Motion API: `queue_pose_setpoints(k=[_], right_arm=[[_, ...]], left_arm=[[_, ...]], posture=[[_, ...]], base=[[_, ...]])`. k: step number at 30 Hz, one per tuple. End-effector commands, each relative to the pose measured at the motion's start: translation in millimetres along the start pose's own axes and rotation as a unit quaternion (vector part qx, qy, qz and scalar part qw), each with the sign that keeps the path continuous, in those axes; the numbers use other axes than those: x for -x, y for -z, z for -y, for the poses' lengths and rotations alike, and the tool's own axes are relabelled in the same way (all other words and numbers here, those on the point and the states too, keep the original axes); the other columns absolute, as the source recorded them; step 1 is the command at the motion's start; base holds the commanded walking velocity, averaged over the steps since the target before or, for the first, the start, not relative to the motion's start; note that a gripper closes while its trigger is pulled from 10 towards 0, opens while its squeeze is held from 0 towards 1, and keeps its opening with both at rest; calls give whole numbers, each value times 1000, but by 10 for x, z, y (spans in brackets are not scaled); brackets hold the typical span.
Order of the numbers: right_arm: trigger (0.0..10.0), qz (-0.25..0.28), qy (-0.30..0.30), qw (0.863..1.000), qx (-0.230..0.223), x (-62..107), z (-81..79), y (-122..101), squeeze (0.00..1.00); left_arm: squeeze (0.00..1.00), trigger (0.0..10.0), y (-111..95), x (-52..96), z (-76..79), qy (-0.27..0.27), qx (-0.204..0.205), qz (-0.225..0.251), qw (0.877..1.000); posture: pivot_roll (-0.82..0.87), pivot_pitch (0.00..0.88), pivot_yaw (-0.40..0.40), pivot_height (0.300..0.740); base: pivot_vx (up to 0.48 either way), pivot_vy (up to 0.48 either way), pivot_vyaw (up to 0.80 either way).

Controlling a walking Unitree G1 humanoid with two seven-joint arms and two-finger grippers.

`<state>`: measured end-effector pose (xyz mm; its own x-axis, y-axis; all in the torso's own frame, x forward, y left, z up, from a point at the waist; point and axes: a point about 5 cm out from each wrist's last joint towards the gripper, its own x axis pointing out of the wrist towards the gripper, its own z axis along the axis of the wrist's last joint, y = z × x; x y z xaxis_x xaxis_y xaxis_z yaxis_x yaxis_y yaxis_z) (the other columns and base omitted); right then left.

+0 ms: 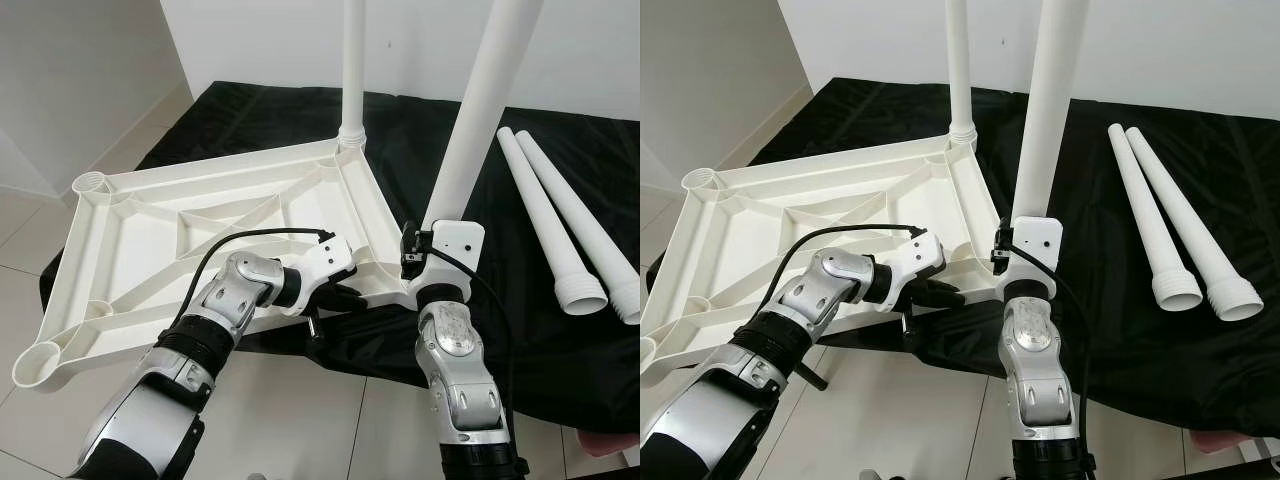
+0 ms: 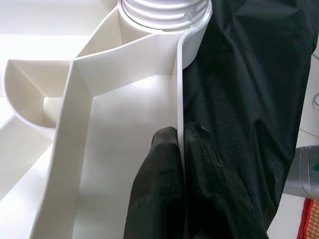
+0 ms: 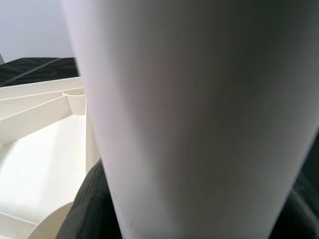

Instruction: Building children table

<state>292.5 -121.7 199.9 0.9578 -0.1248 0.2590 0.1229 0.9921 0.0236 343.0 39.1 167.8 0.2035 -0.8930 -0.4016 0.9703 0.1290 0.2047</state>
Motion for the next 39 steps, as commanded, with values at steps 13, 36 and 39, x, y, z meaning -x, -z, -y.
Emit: queue_pose_setpoints(k=[13,36,39], right_arm=[[10000,7,-56,997,-51,7,-125,-40,1000],[10000,24,-183,982,-38,-126,358,-86,0],[10000,22,-205,978,-35,-215,483,-89,0]], left_arm=[[0,10000,31,-5,-42,-16,7,-11,1000],[0,10000,43,-18,-40,-21,5,-7,1000],[0,10000,40,-18,-43,-21,4,-7,1000]], posture=[[-157,157,104,740],[-178,114,99,740],[-179,111,103,740]], base=[[0,0,0],[0,0,0],[0,0,0]])
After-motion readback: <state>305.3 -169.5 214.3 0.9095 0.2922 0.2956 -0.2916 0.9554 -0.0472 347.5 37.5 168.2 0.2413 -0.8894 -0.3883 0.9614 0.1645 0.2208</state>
